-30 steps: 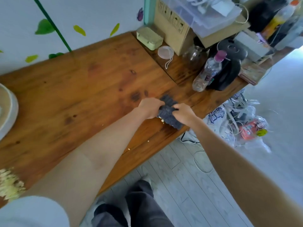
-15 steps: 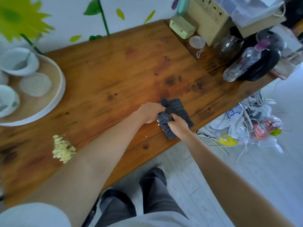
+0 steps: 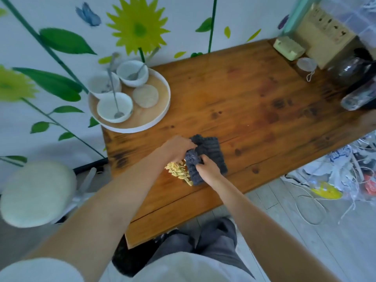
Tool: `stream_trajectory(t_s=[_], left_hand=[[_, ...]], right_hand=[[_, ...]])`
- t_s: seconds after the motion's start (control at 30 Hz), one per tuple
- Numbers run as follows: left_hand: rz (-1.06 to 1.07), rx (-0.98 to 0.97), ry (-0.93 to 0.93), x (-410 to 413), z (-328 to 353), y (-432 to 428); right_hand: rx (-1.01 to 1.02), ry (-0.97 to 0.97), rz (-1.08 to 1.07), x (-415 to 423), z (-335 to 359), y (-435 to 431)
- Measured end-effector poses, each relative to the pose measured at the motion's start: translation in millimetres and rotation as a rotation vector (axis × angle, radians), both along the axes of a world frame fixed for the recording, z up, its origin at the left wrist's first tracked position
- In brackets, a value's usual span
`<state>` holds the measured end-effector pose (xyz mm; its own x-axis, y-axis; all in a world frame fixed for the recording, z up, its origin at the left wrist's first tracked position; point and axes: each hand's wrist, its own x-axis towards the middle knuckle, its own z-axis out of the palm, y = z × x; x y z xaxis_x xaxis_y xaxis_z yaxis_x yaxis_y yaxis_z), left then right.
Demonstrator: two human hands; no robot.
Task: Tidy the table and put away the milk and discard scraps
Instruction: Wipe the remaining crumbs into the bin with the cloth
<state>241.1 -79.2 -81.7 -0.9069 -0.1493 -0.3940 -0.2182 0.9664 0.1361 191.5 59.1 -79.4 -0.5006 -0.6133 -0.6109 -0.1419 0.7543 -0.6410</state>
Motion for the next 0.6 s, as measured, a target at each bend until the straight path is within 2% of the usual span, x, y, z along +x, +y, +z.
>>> stream_trajectory(t_s=[0.2,0.27,0.4,0.6], left_hand=[[0.035,-0.016,-0.003,17,13,-8],[0.081,0.036,0.01,10,28,-7],[0.153,0.164,0.139,-18,48,-14],[0.19,0.18,0.256,-74,84,-12]], right_hand=[[0.093,-0.002,0.003,2,16,-20],[0.083,0.037,-0.025,-12,27,-21],[0.011,0.103,-0.065,-50,52,-20],[-0.044,0.216,-0.118,-112,88,-23]])
